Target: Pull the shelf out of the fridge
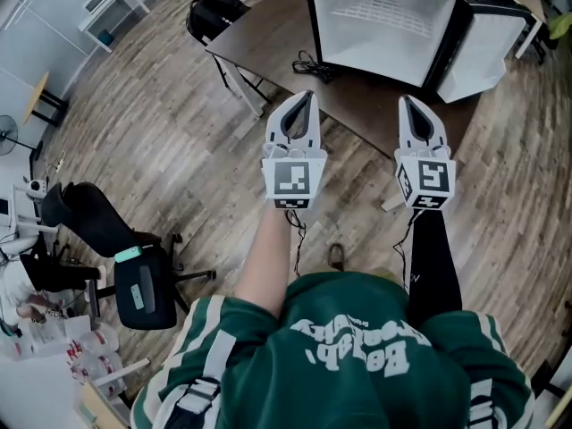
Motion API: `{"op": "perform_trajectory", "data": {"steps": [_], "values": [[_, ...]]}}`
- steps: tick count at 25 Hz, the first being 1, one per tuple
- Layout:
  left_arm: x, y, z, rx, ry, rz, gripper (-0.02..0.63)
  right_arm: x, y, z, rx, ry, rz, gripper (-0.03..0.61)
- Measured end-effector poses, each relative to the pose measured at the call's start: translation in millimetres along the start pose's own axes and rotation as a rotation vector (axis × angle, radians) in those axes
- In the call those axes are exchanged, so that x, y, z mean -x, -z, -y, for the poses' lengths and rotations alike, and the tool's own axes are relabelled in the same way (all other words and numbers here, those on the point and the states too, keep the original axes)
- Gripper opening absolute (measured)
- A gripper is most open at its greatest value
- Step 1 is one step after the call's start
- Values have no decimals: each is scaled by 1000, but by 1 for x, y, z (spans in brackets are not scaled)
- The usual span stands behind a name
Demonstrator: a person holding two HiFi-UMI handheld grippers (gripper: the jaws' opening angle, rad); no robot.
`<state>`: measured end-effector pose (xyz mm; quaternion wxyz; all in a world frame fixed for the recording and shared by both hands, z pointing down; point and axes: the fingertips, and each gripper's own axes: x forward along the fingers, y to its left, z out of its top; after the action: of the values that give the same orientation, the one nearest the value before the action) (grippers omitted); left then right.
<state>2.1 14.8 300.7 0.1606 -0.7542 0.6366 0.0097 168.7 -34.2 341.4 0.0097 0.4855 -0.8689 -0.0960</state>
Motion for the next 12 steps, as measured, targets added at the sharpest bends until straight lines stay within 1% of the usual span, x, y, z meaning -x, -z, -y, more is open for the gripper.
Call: {"op": "perform_trajectory", "data": {"steps": [5, 12], "values": [[-7, 10, -9, 10, 23, -10, 15, -9, 5, -5, 2, 19, -17, 8], [-18, 19, -11, 34, 39, -13, 15, -19, 9, 0, 13, 33, -32, 9]]}}
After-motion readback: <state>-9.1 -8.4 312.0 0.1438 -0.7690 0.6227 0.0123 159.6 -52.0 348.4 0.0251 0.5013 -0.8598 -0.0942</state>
